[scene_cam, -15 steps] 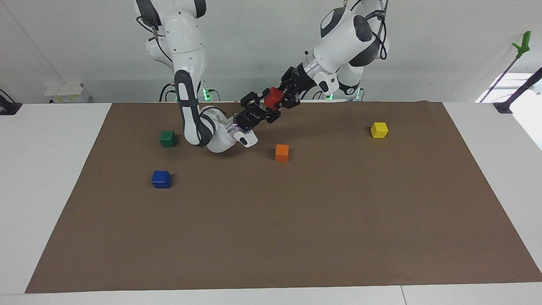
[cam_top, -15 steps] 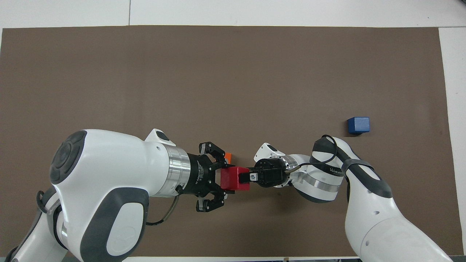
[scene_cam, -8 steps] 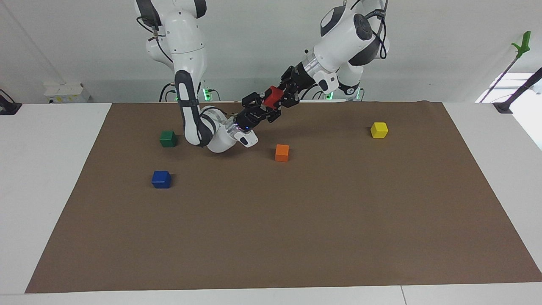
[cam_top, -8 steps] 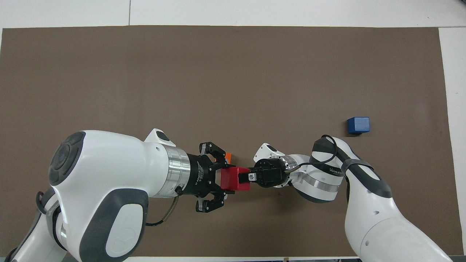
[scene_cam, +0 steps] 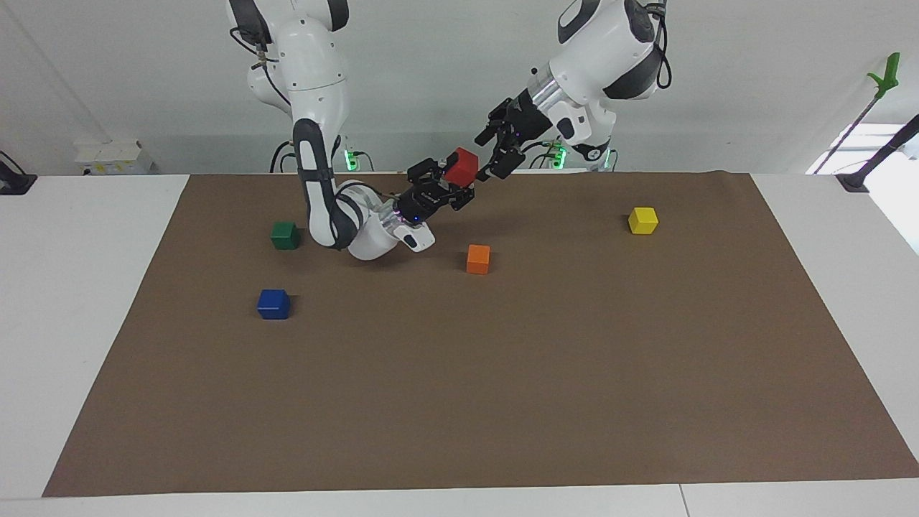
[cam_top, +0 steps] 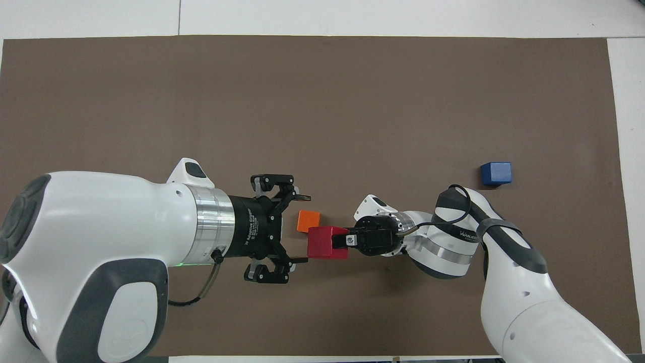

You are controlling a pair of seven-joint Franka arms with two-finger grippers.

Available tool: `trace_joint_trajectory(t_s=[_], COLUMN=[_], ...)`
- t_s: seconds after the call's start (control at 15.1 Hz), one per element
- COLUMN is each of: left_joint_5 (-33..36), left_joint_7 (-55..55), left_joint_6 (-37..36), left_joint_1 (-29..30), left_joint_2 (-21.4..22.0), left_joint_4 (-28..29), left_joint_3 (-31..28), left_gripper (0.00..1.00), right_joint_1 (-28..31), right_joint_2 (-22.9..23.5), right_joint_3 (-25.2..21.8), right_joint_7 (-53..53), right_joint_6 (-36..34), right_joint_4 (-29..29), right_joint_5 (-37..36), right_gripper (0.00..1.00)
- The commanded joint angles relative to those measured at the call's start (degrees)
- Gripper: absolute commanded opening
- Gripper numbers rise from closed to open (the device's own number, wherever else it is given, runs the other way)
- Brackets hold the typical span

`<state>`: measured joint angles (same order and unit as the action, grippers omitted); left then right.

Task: Transfer red block to right arm and stack on blue block
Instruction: 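Open the left gripper to release the red cube, then carry the red cube with the right gripper while the left gripper retracts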

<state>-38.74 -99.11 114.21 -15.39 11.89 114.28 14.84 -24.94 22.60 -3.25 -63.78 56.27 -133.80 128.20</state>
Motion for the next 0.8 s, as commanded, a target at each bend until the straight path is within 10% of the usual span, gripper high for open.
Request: trace_joint_trajectory(t_s=[0.0, 0.73], left_joint_5=[7.3, 23.7], left_joint_7=[5.7, 52.0], left_joint_6=[-0.1, -5.3], left_joint_1=[2.7, 18.9], left_joint_2=[0.2, -0.5], left_joint_4=[-0.4, 4.2], left_joint_3=[0.2, 0.2], left_gripper=[1.00, 1.00], right_joint_1=[2.3, 6.9], right_joint_2=[-5.6, -21.2], right_joint_3=[0.3, 0.1], right_joint_7=[6.2, 30.2], right_joint_6=[8.5, 33.4], right_joint_4=[-0.2, 4.9], right_joint_5=[-0.3, -13.4], right_gripper=[0.00, 0.00])
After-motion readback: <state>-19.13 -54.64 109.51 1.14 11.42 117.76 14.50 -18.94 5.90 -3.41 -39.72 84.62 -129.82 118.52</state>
